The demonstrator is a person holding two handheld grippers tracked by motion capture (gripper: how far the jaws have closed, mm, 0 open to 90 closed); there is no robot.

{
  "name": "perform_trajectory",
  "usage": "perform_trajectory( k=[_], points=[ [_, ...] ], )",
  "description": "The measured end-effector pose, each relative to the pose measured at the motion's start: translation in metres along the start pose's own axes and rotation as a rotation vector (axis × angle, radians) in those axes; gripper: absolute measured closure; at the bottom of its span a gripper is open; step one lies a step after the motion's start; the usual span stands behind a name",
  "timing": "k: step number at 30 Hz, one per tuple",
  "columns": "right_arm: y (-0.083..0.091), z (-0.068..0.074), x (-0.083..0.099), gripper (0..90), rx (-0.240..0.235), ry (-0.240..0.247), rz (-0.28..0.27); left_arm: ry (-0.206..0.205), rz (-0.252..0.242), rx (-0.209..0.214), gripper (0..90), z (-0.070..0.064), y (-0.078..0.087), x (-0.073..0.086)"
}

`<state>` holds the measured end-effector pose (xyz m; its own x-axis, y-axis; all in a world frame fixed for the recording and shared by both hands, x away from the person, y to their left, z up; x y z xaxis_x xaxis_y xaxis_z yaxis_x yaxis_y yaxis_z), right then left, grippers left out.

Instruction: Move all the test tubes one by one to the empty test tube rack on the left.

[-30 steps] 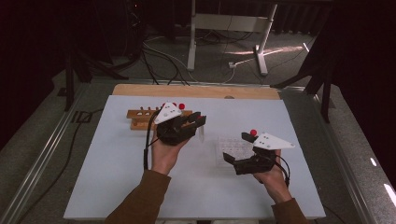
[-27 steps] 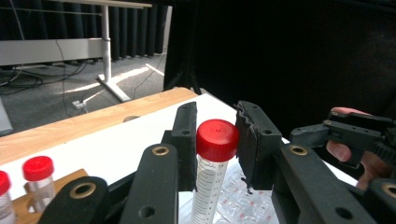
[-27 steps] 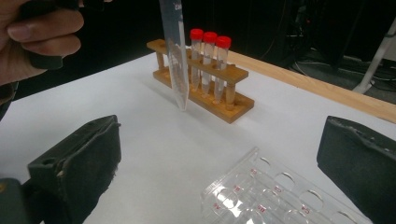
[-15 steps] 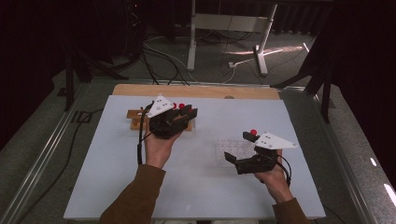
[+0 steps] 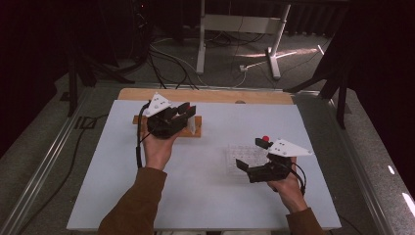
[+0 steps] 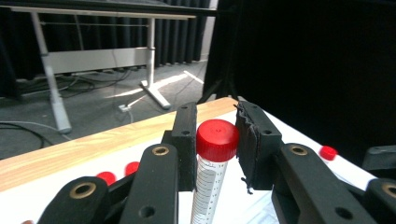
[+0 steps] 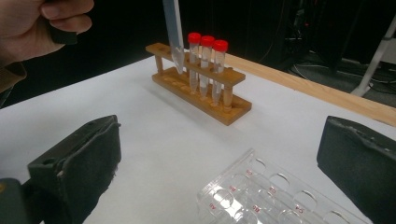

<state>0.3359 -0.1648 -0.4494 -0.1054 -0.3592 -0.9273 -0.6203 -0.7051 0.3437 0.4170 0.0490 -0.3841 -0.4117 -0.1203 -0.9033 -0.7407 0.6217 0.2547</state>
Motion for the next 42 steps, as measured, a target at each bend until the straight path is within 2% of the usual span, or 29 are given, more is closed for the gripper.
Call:
perform_trajectory(
  k=[5, 14, 28, 33, 37, 42],
  points=[
    [0.001, -0.001, 0.000, 0.0, 0.001, -0.001, -0.004, 0.011, -0.007, -0.029, 71.1, 0.012, 0.001, -0.004],
    [0.001, -0.001, 0.000, 0.0, 0.002, -0.001, -0.003, 0.023, -0.017, -0.106, 71.1, 0.038, 0.001, -0.009],
    [0.003, -0.002, -0.001, 0.0, 0.005, -0.002, -0.011, 0.017, -0.067, -0.282, 71.0, 0.089, -0.002, -0.015],
    [0.002, 0.000, -0.002, 0.0, 0.000, 0.003, -0.015, 0.014, -0.052, -0.337, 70.9, 0.105, -0.008, -0.010],
    [0.004, -0.002, -0.003, 0.0, 0.003, 0.000, -0.020, 0.037, -0.053, -0.356, 70.8, 0.114, -0.013, -0.005],
    [0.005, -0.004, -0.002, 0.0, 0.007, -0.001, -0.024, 0.036, -0.005, -0.375, 70.7, 0.121, -0.021, 0.013]
  ],
)
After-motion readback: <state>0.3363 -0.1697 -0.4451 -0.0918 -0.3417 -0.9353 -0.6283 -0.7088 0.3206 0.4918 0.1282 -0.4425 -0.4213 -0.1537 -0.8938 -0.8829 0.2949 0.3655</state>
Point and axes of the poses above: each handheld gripper's, and its own axes: y roughly backward along the jaws, x roughly out of its underside, z roughly to its left, the point moved 9 cm from there along -y, roughly forward along the jaws, and after that the axes turned 13 degrees about y, right-handed, at the moved point
